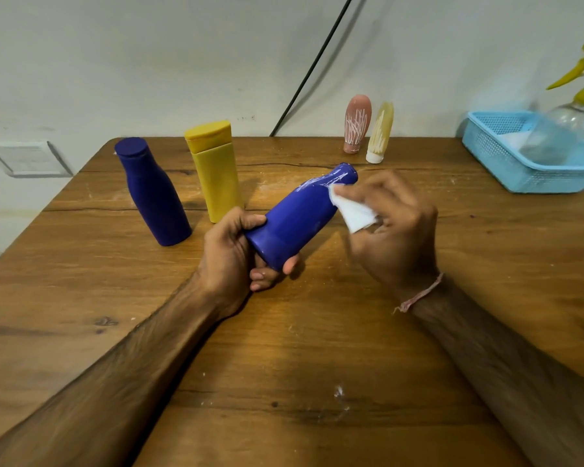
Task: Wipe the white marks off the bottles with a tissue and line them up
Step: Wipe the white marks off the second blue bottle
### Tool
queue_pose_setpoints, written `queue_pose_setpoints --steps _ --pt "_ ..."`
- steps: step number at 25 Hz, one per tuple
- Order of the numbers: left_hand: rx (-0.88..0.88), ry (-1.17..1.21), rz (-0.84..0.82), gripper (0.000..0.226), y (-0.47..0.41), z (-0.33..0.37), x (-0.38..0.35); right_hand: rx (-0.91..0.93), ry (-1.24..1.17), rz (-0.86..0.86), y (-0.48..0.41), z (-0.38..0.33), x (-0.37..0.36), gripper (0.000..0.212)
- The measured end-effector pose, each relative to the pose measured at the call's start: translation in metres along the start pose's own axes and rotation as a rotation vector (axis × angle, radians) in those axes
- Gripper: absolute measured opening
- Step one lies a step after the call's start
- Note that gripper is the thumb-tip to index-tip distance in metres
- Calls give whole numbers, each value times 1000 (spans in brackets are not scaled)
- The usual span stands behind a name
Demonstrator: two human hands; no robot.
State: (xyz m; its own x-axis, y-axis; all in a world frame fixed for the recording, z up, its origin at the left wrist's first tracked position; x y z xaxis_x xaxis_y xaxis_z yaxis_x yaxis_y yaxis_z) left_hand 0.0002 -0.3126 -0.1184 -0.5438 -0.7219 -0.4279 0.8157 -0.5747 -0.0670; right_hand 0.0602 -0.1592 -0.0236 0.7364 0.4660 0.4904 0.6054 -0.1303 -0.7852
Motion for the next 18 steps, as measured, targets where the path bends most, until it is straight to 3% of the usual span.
queue_pose_setpoints --steps 2,6,10,14,18 --pt "3 -3 6 64 0 0 0 73 -9 -50 4 -8 -5 32" --pt "-40 -108 2 65 2 2 -6 -73 -1 52 -5 11 8 30" --pt "-83 -178 37 66 4 4 -3 63 -11 -49 3 -6 -3 32" --pt "-121 -263 30 67 6 5 -6 -73 -23 27 -5 12 6 32" --pt "-272 -521 -9 71 5 17 -14 -4 -33 -29 -1 2 1 32"
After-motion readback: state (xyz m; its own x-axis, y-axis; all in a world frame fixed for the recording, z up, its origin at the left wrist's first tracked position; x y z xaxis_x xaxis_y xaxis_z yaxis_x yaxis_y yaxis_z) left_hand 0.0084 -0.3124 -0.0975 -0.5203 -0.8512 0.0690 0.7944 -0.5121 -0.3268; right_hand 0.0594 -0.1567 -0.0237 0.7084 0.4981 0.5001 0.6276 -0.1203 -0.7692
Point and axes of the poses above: each hand's wrist, its own y-axis away from the middle knuckle, its own x-axis out of the back of the hand, z = x × y, the point moved 9 cm from there along -y, towards the middle knuckle, and after that the axes turned 11 degrees about -x, right-handed, at the moved point
